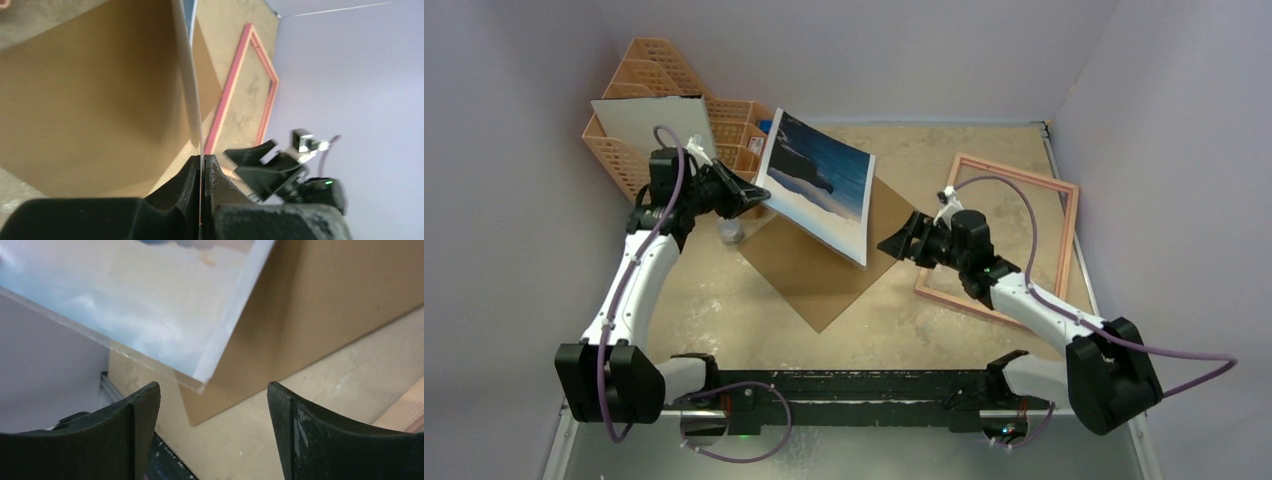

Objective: Put the photo into the frame

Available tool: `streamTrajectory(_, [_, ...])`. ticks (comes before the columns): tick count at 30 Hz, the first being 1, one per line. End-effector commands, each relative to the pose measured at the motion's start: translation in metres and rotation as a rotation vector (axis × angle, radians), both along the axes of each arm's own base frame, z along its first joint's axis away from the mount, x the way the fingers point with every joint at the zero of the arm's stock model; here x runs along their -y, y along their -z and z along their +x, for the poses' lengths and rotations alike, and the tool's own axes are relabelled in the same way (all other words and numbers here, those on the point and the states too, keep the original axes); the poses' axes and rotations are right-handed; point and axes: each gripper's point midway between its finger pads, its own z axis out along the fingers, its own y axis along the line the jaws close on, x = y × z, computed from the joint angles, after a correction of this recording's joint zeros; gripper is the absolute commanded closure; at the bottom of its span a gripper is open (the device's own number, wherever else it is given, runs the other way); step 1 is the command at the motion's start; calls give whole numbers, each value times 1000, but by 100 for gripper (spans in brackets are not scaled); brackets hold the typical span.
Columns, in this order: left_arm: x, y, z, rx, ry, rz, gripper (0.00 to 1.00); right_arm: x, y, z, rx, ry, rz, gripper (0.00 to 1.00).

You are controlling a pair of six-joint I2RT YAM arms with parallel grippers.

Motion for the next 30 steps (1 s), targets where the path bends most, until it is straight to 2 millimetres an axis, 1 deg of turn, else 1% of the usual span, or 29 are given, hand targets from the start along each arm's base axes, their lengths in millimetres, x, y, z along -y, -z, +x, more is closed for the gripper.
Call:
streamTrajectory(1, [11, -57, 14, 75, 3, -138, 100, -16, -33, -31, -80, -4, 326, 19])
streamTrajectory(2, [13, -62, 16, 75, 2, -176, 100, -15, -39, -35, -76, 4, 374, 18])
streamTrajectory(4, [18, -74, 21, 80, 1, -263, 100, -14, -58, -40, -52, 10, 463, 18])
streamTrajectory(7, [24, -93, 27, 101, 10, -371, 100, -12, -83, -44, -46, 29, 576, 16])
streamTrajectory(9, [26, -104, 32, 122, 17, -399, 100, -9, -101, -42, -22, 44, 646, 16])
streamTrajectory(11, [26, -112, 33, 129, 20, -412, 100, -8, -110, -39, -33, 62, 707, 17])
streamTrajectory(13, [27, -119, 32, 139, 21, -426, 100, -8, -116, -37, -61, 79, 764, 20])
streamTrajectory(15, [27, -120, 30, 132, 20, -437, 100, -7, -120, -36, -69, 84, 814, 24])
streamTrajectory(16, [27, -125, 29, 159, 28, -445, 100, -7, -120, -35, -79, 91, 832, 25])
streamTrajectory(20, [28, -126, 25, 166, 32, -472, 100, -3, -124, -32, -76, 108, 881, 31])
streamTrajectory(24, [29, -124, 24, 159, 28, -504, 100, -4, -125, -27, -80, 121, 876, 43])
streamTrajectory(27, [29, -125, 24, 162, 26, -518, 100, -3, -119, -29, -97, 127, 883, 51])
streamTrajectory(30, [29, -126, 24, 161, 27, -521, 100, 0, -119, -29, -98, 145, 899, 58])
